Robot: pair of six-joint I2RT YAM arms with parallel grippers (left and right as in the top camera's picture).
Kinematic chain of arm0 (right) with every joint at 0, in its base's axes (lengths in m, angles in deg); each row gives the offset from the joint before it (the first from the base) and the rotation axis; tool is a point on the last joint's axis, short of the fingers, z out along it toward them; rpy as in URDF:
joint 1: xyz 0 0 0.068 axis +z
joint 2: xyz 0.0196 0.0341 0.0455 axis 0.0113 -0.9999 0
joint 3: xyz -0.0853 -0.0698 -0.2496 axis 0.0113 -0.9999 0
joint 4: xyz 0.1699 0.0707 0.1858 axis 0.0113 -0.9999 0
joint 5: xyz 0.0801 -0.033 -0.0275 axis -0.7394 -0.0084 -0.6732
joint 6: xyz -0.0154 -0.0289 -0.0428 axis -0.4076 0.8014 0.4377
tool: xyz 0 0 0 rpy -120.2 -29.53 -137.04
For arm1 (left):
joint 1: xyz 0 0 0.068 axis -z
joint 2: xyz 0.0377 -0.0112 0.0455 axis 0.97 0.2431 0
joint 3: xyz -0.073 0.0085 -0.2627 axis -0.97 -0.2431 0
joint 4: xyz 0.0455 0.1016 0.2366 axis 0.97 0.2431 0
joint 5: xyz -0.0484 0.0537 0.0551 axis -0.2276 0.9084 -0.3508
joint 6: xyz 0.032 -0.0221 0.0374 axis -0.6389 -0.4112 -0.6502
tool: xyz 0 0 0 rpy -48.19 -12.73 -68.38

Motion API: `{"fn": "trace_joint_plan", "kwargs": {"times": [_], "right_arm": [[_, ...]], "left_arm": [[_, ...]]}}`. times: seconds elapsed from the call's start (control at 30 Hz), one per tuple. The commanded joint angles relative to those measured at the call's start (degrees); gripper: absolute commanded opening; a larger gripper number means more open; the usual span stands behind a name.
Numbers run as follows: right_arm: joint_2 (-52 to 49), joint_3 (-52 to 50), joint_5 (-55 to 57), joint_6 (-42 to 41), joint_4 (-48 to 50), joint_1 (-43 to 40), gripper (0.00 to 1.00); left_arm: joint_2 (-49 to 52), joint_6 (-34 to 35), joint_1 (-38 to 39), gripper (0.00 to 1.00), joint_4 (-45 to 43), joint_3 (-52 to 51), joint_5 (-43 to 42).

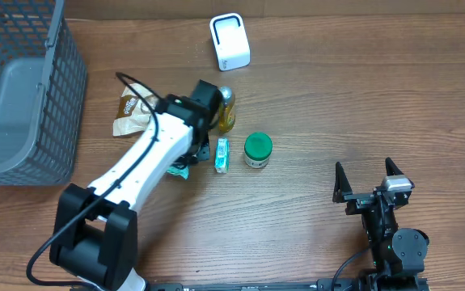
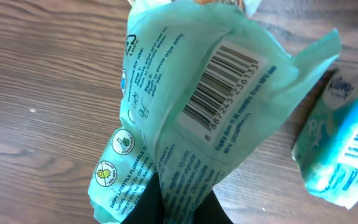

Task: Scan the item barcode
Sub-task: 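Set the green wipes pack flat on the table left of the tube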

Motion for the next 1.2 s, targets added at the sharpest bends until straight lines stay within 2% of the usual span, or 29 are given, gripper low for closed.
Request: {"fn": "trace_joint_plan", "kwargs": {"times": [0.0,0.17,0.3,0.4,0.43,0.53,0.6,0.73,0.87,0.9,1.0,1.13,1.17], "right_arm": [[0.3,-0.6,0.1,0.0,0.1,0.3,1.0],[0.3,-0.6,0.1,0.0,0.1,0.3,1.0],[0.3,-0.6,0.1,0.0,0.1,0.3,1.0],[0.3,-0.6,0.1,0.0,0.1,0.3,1.0],[0.3,-0.6,0.1,0.0,0.1,0.3,1.0],[0.3,-0.6,0.1,0.0,0.1,0.3,1.0],[0.3,-0.6,0.1,0.0,0.1,0.3,1.0],[0.3,-0.6,0.2,0.0,0.1,0.3,1.0],[0.3,-0.6,0.1,0.0,0.1,0.3,1.0],[0.3,-0.6,0.1,0.0,0.1,0.3,1.0],[0.3,-0.6,0.1,0.0,0.1,0.3,1.0],[0.3,-0.6,0.1,0.0,0.1,0.3,1.0],[0.3,-0.6,0.1,0.0,0.1,0.3,1.0]], "left_arm": [[-0.8,5.4,2.2,0.04,0.2,0.9,9.0],[-0.7,5.4,2.5,0.09,0.6,0.0,3.2],[-0.7,5.4,2.5,0.06,-0.1,-2.5,3.0],[-0.7,5.4,2.5,0.08,-1.8,-4.8,2.3],[-0.7,5.4,2.5,0.1,-2.8,-5.6,1.7],[-0.7,5.3,2.5,0.38,-4.4,-6.9,0.0],[-0.8,4.8,2.4,0.43,-4.4,-6.7,0.0],[-0.9,3.0,1.1,0.45,-2.6,-2.8,-0.9],[-0.9,1.1,-0.9,0.59,0.0,2.7,-2.3],[-0.9,0.7,-1.5,0.57,0.5,3.9,-2.2],[-0.9,0.6,-3.3,0.44,0.6,5.2,-2.2],[-0.7,0.6,-5.4,0.44,0.6,4.7,-4.6],[-0.7,0.6,-5.6,0.41,0.6,4.5,-6.2]]}}
